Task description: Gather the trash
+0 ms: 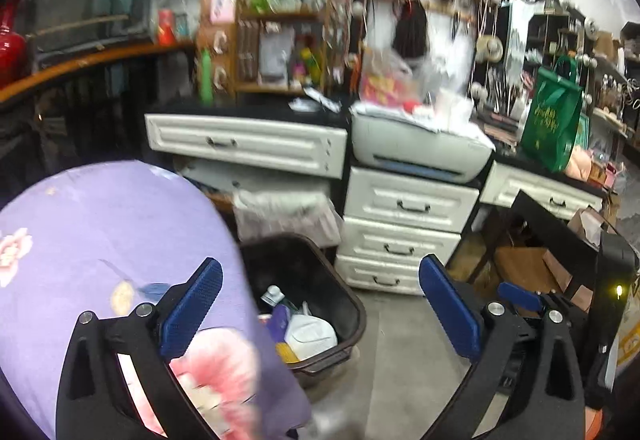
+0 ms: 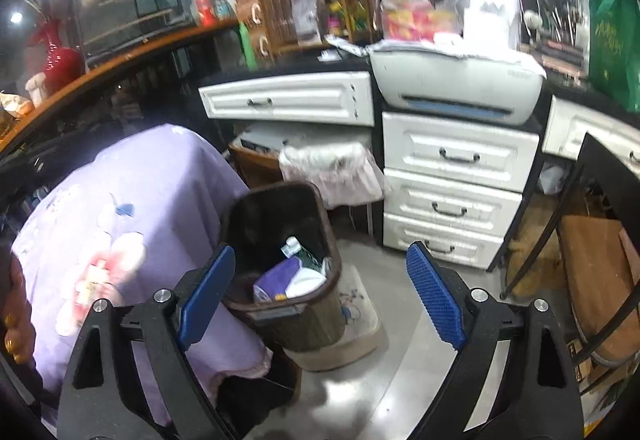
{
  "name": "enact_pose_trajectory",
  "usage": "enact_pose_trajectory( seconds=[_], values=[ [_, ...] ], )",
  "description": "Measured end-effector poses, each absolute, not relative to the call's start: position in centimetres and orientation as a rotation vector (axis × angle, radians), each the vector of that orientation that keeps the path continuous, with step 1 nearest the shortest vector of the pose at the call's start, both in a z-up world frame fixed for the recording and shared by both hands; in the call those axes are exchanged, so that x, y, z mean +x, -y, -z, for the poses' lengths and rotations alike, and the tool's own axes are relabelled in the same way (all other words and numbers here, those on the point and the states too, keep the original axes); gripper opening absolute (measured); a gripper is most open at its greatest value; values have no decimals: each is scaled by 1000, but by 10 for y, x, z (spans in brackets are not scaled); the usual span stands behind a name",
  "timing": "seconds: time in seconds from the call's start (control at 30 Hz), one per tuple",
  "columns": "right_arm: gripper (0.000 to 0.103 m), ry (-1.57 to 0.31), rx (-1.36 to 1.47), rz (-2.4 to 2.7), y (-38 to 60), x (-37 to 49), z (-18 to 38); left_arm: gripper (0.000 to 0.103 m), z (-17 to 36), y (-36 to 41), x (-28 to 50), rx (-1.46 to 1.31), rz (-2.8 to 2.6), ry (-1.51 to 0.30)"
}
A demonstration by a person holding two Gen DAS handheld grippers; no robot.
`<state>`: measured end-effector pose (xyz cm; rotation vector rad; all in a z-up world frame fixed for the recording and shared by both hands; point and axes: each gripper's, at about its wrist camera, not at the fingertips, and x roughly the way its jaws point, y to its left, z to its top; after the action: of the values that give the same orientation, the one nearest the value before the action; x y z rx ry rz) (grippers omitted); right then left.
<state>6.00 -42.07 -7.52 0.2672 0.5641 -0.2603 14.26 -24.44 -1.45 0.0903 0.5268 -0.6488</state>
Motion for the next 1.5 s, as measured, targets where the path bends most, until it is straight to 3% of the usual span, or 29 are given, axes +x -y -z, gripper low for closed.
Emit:
enact_pose_trajectory(
  seconds=[0.07, 0.63, 1.5],
  values=[
    [97, -535, 250, 248, 405, 54, 63, 98, 8, 222, 131, 80, 627, -492],
    [97, -379, 85, 56, 254, -3, 0, 98, 5, 78, 53, 87, 306, -401],
    [97, -275, 70, 15, 229, -48, -2, 98, 2, 48, 11, 57, 236, -286]
  ],
)
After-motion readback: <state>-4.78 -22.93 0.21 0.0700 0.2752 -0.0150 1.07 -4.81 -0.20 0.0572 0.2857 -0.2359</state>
